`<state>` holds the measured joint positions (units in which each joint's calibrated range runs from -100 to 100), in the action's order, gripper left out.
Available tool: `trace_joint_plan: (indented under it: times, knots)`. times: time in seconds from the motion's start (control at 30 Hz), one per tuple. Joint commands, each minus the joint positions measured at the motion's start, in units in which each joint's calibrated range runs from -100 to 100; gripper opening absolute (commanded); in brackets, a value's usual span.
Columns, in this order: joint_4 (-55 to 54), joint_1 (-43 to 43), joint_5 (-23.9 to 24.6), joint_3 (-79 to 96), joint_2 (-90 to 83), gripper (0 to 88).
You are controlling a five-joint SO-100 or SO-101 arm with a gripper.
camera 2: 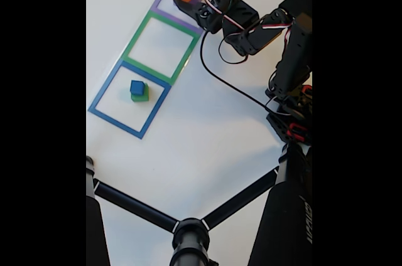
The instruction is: Tower of hanoi
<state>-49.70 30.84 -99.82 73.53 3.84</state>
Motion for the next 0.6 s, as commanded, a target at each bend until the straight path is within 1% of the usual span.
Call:
trace_joint_plan:
  times: [0.0,0.2,0.33,0.47,0.57]
  knots:
    - [8.16,-1.88,-0.18,1.11,-13.01,12.6]
    - [14.96,-3.61,-0.18,1.20,-20.84,12.8]
    - [25.41,-5.62,-0.18,0.93,-30.61,12.6]
    - [42.90,-8.59,-0.18,-0.89,-44.41,12.6]
    - [59.33,-11.37,-0.18,-6.71,-52.81,12.4]
